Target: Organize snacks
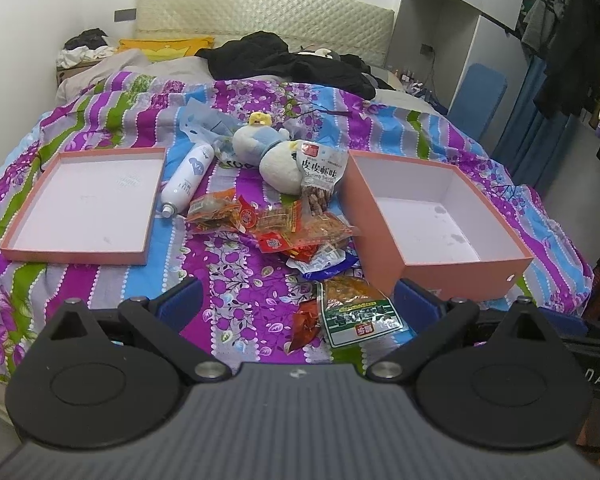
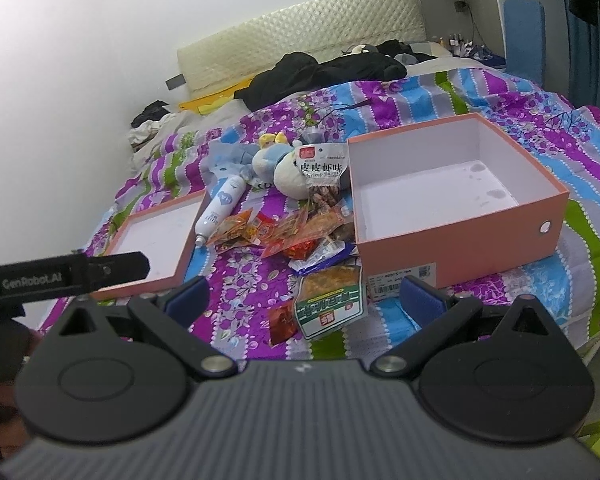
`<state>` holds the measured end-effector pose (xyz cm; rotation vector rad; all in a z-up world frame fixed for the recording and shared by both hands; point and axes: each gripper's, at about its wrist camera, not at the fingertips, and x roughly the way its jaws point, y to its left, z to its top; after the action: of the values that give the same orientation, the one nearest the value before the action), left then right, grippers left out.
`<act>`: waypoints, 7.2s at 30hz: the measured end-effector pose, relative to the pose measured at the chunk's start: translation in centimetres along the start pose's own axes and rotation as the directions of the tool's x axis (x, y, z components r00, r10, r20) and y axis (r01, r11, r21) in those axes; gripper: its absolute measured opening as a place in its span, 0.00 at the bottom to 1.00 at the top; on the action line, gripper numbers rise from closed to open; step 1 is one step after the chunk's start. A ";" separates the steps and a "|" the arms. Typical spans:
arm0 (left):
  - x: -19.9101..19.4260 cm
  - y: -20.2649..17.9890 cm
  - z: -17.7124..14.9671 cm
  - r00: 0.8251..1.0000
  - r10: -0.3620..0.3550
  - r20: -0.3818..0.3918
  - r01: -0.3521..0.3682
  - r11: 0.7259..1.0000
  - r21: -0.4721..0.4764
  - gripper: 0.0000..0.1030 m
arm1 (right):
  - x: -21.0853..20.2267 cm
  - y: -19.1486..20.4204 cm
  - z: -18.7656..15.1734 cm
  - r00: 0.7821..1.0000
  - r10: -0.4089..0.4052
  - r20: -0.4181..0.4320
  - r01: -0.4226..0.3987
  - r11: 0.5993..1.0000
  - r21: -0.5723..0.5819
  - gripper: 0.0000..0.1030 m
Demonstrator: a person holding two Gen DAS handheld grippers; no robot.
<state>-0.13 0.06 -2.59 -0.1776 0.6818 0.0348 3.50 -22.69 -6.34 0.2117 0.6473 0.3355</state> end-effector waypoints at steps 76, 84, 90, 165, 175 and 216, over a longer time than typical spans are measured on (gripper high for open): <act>27.5 1.0 -8.7 0.985 -0.070 -0.160 0.102 0.974 0.204 0.63 | 22.5 -9.4 -5.5 0.952 0.301 -0.053 -0.211 0.773 0.598 0.68; 28.2 0.3 -9.2 0.982 -0.109 -0.154 0.142 0.965 0.220 0.48 | 23.5 -9.6 -5.6 0.959 0.274 -0.067 -0.176 0.768 0.615 0.41; 27.8 -0.4 -9.1 0.983 -0.099 -0.157 0.137 0.958 0.251 0.37 | 22.8 -9.1 -5.2 0.957 0.278 -0.084 -0.184 0.807 0.562 0.14; 24.9 -14.6 14.2 0.924 -0.350 -0.156 0.361 0.931 0.049 0.36 | 13.0 -17.8 13.1 0.983 -0.175 0.055 0.177 0.984 -0.028 0.12; 31.5 -17.2 14.5 0.916 -0.309 -0.255 0.337 0.939 0.075 0.36 | 19.0 -21.5 11.6 0.977 -0.191 -0.096 0.191 0.982 -0.006 0.13; 8.9 -7.0 9.5 0.971 -0.240 0.013 0.236 0.962 0.140 0.72 | 5.0 -7.0 9.2 0.983 -0.015 0.182 0.021 0.999 -0.031 0.73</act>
<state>13.36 -5.44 0.13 -0.1256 0.6265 -0.2399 14.62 -28.15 -4.06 0.2030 0.4626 0.3054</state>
